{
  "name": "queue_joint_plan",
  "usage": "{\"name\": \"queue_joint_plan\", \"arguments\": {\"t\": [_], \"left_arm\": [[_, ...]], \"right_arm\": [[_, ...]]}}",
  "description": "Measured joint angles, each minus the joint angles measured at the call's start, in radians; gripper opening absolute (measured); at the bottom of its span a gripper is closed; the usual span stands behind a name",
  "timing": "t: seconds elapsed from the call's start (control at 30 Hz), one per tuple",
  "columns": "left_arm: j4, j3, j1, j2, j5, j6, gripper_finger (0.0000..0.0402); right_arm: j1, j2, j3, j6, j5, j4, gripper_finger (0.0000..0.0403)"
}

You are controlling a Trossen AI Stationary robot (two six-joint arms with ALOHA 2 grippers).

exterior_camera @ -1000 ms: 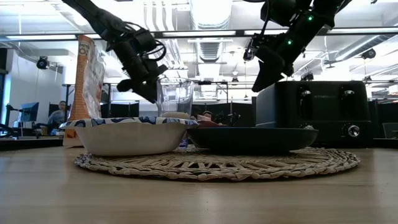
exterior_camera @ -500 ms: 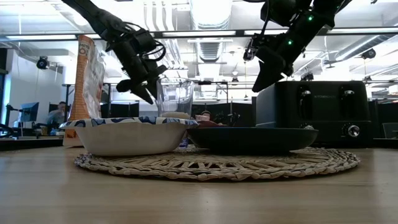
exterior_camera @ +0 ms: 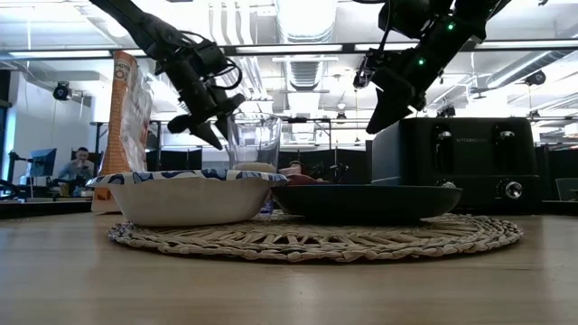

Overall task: Arrange a breakfast setting
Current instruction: Put the violet spoon to the left of the brown placemat

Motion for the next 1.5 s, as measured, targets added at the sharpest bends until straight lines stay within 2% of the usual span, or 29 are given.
{"name": "queue_joint_plan", "arguments": {"t": [0.5,0.8,0.9,1.3,1.5], "left_arm": [[-0.008,0.000,0.000,0.054,0.008,-0.036,0.0102],[0.009,0.000,0.000,0.054,0.011,-0.033,0.0029],[0.022,0.000,0.000,0.054,0.046,-0.033,0.0006],[0.075,0.003,0.000,0.038,0.100,-0.030,0.0001],[0.057,0.051,-0.001,0.030,0.112,0.016,0.0000]], "right_arm": [[0.000,0.000,0.000,0.000,0.000,0.000,0.0091],[0.000,0.000,0.000,-0.007,0.000,0.000,0.0091],[0.000,0.000,0.000,-0.007,0.000,0.000,0.0091],[0.000,0.000,0.000,-0.005,0.000,0.000,0.0091],[0.000,0.000,0.000,0.004,0.001,0.000,0.0091]]}}
